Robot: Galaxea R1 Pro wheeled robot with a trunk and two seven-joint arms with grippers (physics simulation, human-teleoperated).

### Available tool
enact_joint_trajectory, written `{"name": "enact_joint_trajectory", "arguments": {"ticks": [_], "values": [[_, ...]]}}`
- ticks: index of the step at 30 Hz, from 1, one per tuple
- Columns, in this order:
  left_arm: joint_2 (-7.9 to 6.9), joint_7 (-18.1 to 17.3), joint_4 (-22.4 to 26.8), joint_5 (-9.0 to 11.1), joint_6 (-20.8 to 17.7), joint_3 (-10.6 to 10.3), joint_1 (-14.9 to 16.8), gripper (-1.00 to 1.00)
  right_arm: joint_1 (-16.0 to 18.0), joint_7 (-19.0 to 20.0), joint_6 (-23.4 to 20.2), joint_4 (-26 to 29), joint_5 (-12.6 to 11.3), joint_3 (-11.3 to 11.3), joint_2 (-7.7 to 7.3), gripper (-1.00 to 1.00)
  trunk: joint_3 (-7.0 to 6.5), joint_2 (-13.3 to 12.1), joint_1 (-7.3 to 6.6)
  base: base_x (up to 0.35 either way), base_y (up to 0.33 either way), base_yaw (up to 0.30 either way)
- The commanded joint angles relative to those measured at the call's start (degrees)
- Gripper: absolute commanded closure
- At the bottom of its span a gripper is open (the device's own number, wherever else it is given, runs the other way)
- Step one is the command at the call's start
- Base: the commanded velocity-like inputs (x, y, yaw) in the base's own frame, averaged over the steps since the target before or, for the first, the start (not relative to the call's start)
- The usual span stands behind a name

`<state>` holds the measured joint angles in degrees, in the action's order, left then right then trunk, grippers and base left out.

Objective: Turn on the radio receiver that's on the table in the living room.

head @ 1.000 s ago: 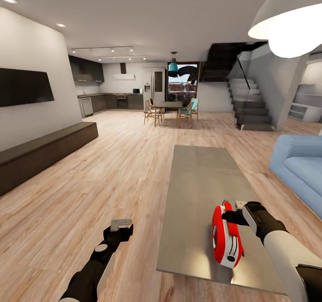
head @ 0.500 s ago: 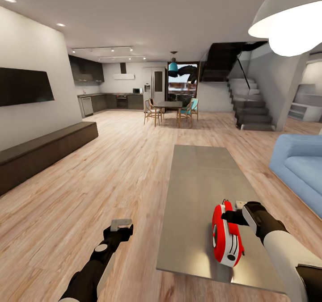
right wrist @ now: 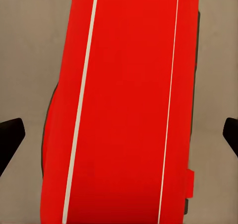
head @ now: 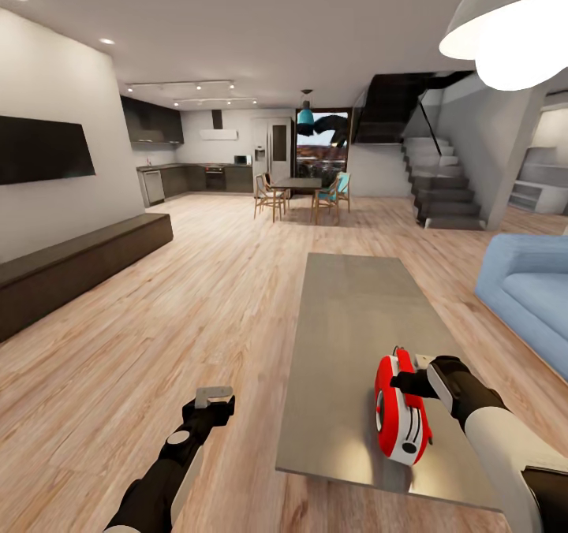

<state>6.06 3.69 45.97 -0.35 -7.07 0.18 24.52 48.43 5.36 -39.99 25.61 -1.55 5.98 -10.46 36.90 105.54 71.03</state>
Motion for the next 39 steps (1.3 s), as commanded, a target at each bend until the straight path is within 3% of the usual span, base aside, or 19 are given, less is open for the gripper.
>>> {"name": "enact_joint_trajectory", "arguments": {"ticks": [1,12,13,39], "values": [[0.0,0.0,0.0,0.0,-0.02,0.0,0.0,-1.0,0.0,0.0,0.0,-0.01,-0.01,0.0,0.0,-1.0,0.0,0.0,0.0,0.0,0.0,0.0],[0.0,-0.04,0.0,0.0,-0.05,0.0,-0.01,-1.0,0.0,0.0,0.0,-0.03,-0.03,0.0,0.0,-1.0,0.0,0.0,0.0,0.0,0.0,0.0],[0.0,-0.02,0.0,0.0,-0.05,0.0,-0.01,-1.0,0.0,0.0,0.0,-0.03,-0.03,0.0,0.0,1.0,0.0,0.0,0.0,0.0,0.0,0.0],[0.0,-0.18,0.0,0.03,0.12,-0.17,0.0,-1.0,0.0,0.0,0.0,-0.03,0.06,0.0,0.0,1.0,0.0,0.0,0.0,0.0,0.0,0.0]]}}
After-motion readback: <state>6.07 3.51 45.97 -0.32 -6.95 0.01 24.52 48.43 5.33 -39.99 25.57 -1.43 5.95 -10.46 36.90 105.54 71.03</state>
